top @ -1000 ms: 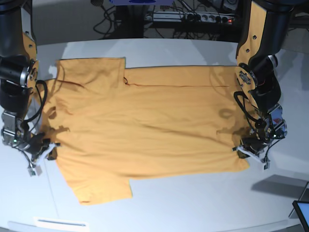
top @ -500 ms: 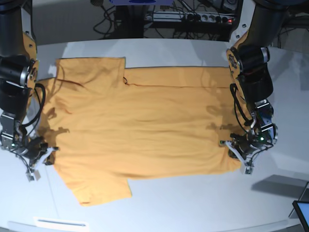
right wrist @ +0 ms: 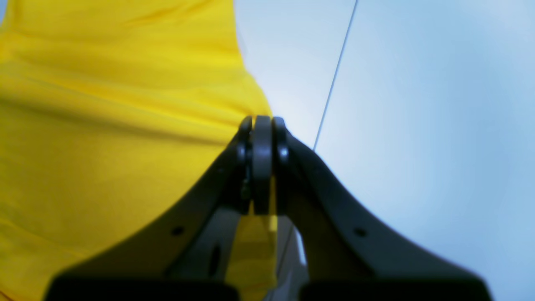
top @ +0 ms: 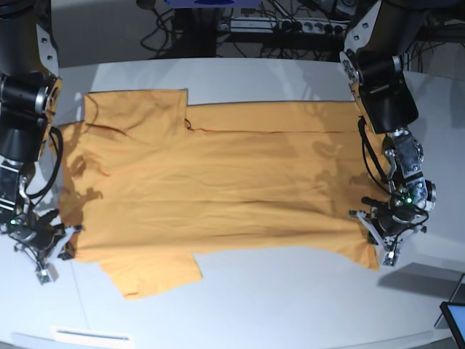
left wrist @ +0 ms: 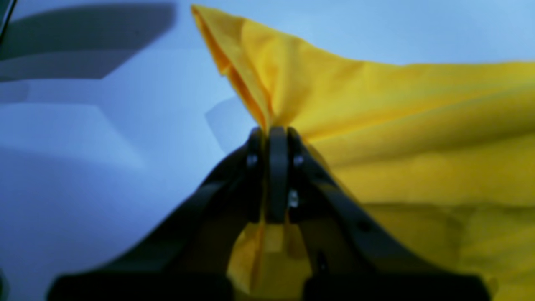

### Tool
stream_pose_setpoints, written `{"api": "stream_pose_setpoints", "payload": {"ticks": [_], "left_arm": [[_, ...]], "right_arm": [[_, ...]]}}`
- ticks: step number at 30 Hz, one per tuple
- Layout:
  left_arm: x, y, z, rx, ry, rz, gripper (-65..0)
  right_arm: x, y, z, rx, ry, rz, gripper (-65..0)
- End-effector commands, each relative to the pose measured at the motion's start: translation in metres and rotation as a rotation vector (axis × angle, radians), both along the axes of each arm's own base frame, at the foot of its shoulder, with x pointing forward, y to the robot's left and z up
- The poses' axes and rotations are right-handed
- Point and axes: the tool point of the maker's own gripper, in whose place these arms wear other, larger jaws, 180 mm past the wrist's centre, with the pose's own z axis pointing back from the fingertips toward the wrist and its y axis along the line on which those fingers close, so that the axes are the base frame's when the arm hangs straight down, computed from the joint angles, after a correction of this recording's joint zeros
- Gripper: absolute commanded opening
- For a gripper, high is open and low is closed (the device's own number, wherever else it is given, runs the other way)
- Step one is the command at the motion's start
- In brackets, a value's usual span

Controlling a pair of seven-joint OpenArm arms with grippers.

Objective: Fold the T-shirt properly
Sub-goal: 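Lift the side edges with both grippers and fold them inward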

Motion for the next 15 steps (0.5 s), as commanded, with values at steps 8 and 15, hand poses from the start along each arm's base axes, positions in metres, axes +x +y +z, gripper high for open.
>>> {"api": "stream_pose_setpoints", "payload": {"ticks": [8, 15], "left_arm": [[-0.01, 0.007, 0.026, 0.076, -0.081, -0.009, -65.0], [-0.029, 0.009, 0.038, 0.146, -0.074, -0.008, -65.0]], "right_arm": [[-0.005, -0.016, 0.03, -0.106, -0.054, -0.001, -64.7], [-0.019, -0.015, 0.031, -0.159, -0.044, 0.011, -64.7]]}}
